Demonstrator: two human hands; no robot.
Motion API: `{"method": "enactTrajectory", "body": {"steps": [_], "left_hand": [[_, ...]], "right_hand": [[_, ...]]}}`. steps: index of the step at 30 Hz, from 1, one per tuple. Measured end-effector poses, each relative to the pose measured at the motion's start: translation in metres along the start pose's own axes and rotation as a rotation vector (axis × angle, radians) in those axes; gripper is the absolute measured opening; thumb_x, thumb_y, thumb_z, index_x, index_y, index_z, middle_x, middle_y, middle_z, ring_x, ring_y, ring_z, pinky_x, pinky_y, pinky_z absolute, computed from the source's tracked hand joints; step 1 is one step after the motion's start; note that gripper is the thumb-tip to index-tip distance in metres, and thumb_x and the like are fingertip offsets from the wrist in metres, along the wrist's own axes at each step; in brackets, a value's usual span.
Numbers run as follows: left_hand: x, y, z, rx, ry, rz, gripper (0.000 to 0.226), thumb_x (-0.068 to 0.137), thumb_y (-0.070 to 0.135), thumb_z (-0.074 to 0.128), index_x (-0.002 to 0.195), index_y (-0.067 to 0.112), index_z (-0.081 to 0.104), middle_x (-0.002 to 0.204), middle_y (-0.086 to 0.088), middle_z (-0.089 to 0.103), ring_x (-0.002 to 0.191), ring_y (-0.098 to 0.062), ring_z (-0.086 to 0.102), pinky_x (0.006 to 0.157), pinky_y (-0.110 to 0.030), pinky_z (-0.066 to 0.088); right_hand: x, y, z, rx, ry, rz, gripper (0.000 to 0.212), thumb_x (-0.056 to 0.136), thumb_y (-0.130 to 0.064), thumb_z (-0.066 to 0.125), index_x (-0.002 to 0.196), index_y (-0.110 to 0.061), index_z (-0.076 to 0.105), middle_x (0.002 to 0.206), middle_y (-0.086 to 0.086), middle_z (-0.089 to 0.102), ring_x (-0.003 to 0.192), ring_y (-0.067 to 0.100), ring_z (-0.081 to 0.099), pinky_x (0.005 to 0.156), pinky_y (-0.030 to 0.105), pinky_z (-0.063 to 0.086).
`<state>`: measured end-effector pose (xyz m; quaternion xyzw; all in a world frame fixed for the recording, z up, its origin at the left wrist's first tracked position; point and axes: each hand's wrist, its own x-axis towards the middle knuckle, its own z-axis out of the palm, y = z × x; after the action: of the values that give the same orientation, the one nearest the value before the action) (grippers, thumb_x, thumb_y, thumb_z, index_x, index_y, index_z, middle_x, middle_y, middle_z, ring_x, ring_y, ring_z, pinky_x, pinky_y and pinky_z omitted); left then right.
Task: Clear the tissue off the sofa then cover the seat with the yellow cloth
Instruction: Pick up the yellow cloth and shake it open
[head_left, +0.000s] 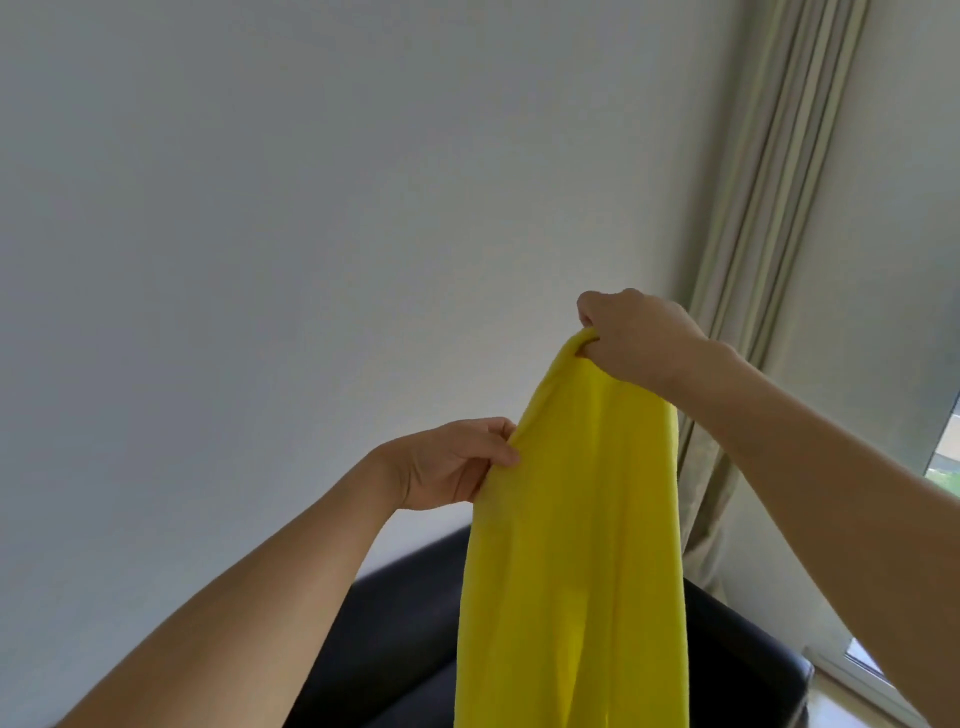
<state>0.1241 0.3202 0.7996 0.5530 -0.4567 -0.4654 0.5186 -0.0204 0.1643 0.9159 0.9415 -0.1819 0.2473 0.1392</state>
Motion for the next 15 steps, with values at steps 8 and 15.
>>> {"method": "enactTrajectory", "body": {"steps": [8,15], "left_hand": [[-0.049,0.020,-0.042,0.789,0.344,-0.422,0.045,0.090,0.041,0.066,0.124,0.012,0.062,0.118,-0.009,0.067,0.102,-0.026,0.067,0.089,-0.041,0.057],[-0.049,0.107,-0.012,0.503,0.598,0.223,0.022,0.092,0.029,0.064,0.086,0.008,0.068,0.083,-0.008,0.064,0.077,-0.021,0.062,0.077,-0.038,0.053]], "right_hand": [[0.010,0.041,0.036,0.337,0.272,0.472,0.013,0.093,-0.018,0.045,0.103,-0.009,0.045,0.086,0.013,0.059,0.074,0.034,0.056,0.060,0.036,0.042],[0.011,-0.035,0.064,0.910,-0.534,0.001,0.080,0.082,-0.010,0.071,0.147,-0.032,0.030,0.145,-0.014,0.037,0.129,0.012,0.043,0.104,0.033,0.039]]}}
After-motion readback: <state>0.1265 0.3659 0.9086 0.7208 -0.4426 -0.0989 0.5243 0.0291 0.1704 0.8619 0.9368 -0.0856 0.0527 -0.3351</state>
